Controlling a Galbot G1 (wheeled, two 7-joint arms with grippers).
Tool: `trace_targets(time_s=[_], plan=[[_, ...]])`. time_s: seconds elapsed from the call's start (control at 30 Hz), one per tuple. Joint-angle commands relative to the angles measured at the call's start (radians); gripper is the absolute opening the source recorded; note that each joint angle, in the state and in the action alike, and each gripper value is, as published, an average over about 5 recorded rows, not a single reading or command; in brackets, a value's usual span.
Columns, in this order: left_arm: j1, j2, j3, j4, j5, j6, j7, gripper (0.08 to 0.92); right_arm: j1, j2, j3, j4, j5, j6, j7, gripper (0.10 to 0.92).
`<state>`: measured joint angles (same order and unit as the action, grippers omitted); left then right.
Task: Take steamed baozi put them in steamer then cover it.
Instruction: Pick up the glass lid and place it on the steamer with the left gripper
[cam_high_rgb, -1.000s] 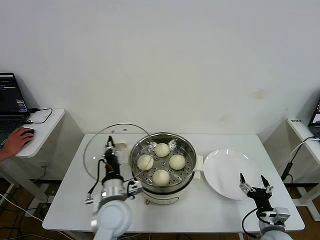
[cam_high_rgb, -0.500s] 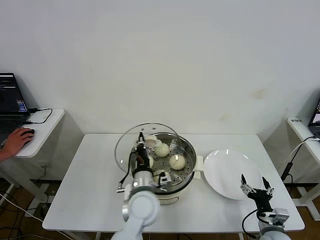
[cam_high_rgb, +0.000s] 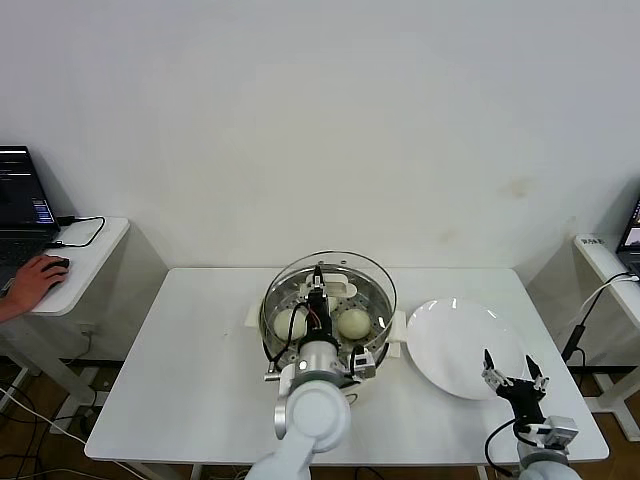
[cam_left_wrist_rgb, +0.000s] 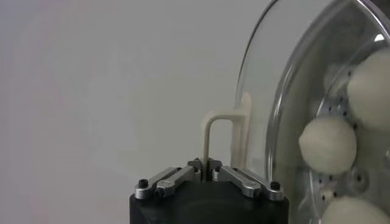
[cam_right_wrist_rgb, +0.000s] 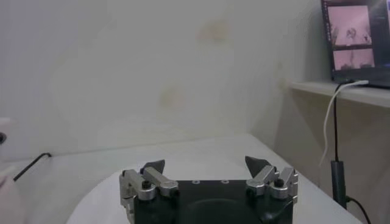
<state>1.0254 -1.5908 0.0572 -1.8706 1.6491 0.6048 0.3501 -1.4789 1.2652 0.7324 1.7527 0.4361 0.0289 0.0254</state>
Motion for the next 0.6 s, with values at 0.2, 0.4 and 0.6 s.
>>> trace_targets(time_s=[0.2,0.4,0.6], plan=[[0.023,-0.014,0.028,0.018,0.039,0.000,0.019,0.137,0.006,-0.001,0.000,-0.011,-0.002,0.005,-0.001,0.822],[0.031,-0.012,0.016,0.022,0.049,0.000,0.021,0.137,0.010,-0.002,0.001,-0.012,-0.002,0.008,-0.001,0.823],[0.017,-0.012,-0.006,0.037,0.056,-0.001,0.014,0.137,0.009,-0.004,0.006,-0.008,-0.001,0.008,-0.002,0.823]])
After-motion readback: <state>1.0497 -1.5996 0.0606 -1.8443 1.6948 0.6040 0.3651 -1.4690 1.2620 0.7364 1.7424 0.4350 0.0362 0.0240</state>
